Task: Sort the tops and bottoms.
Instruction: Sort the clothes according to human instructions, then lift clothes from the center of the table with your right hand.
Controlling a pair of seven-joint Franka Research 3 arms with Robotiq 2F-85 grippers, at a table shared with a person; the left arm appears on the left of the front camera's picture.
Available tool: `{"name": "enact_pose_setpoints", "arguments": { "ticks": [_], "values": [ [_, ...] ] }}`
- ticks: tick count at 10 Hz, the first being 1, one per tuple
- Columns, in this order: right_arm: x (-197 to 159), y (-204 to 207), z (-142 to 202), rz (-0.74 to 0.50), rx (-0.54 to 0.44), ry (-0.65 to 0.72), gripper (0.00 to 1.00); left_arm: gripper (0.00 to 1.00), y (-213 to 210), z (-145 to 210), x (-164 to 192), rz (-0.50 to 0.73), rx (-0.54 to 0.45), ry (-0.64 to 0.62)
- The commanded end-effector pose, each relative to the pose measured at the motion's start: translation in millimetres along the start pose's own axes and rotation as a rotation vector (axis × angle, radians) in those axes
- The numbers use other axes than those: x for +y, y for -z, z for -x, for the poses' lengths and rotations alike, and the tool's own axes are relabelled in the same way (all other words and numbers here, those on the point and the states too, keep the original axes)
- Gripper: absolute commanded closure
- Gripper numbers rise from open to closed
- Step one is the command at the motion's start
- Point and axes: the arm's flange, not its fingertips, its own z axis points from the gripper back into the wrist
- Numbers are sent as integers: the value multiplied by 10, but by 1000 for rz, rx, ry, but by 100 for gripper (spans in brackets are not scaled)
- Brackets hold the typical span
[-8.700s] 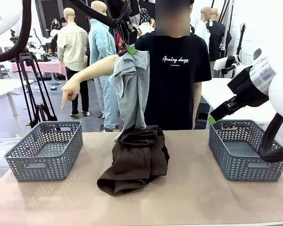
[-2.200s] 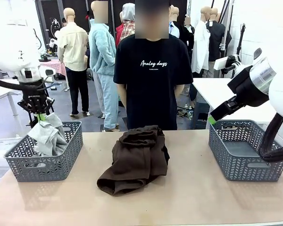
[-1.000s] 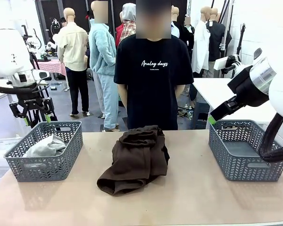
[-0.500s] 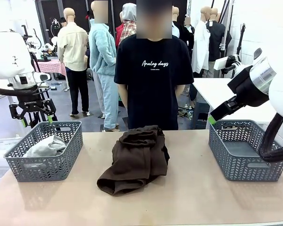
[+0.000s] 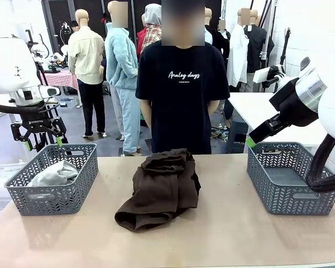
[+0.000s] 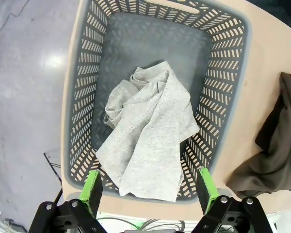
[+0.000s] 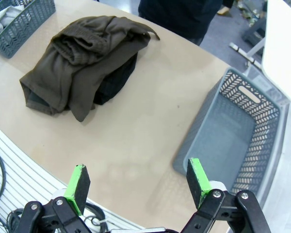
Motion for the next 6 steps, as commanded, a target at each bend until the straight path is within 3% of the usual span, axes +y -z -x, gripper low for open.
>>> {"name": "enact_pose_setpoints", "arguments": {
  "ticks": [1, 6],
  "values": [
    [-3, 16, 1, -3, 3, 1, 0, 0, -14, 17, 11, 0, 4, 0],
    [-3, 16, 1, -3, 3, 1, 0, 0, -14, 17, 11, 0, 4, 0]
  ]
}}
